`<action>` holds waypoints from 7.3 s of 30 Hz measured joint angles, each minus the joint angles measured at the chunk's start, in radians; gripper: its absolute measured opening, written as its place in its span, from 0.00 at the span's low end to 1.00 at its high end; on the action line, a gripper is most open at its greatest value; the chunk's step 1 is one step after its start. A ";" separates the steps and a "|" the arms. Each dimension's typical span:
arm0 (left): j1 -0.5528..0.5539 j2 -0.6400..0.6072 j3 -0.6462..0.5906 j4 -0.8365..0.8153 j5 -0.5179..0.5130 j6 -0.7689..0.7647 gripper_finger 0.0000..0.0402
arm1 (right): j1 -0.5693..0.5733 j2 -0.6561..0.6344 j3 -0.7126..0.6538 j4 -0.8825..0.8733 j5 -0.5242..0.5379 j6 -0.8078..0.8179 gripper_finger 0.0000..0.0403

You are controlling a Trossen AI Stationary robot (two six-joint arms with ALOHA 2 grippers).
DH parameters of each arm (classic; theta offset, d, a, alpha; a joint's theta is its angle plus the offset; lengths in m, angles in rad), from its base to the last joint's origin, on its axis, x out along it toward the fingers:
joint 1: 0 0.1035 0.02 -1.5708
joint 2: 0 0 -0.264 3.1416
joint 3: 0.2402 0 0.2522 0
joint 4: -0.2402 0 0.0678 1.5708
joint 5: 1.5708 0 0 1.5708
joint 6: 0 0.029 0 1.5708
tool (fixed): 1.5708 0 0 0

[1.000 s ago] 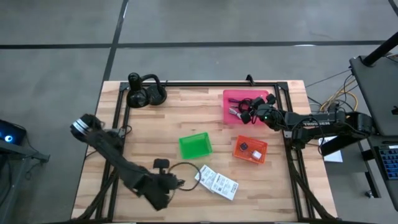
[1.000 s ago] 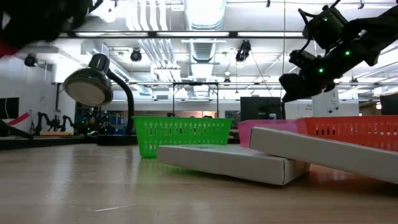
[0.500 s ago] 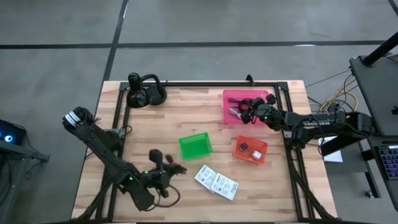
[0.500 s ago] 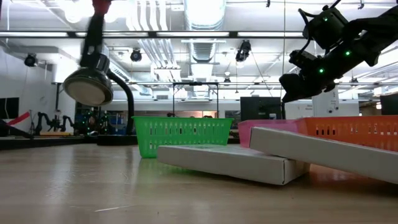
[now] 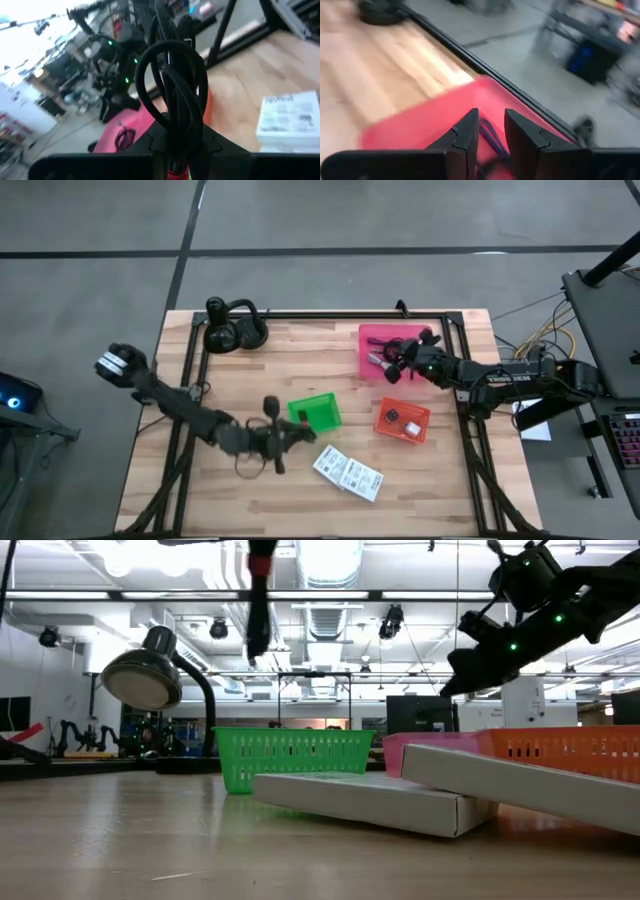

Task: Pick and place items into bin
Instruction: Put the black charger cable into the pink bin, then put the right card reader box into the green bin

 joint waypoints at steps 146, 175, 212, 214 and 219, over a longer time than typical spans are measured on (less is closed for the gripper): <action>0.235 0.066 -0.004 0.135 0.017 0.074 0.54 | 0.137 0.339 0.306 -0.446 0.485 0.166 0.06; 0.235 0.058 -0.009 0.067 -0.057 0.086 0.54 | 0.048 0.336 0.259 -0.438 0.448 0.220 0.30; 0.222 0.028 -0.010 0.029 -0.018 0.040 0.45 | 0.054 0.220 0.088 0.426 -0.808 -0.441 0.28; 0.208 0.028 -0.010 0.025 -0.019 0.040 0.45 | 0.066 0.212 0.089 0.440 -0.893 -0.441 0.28; 0.160 0.027 -0.010 0.006 -0.016 0.022 0.45 | 0.159 0.211 0.094 0.476 -0.986 -0.471 0.28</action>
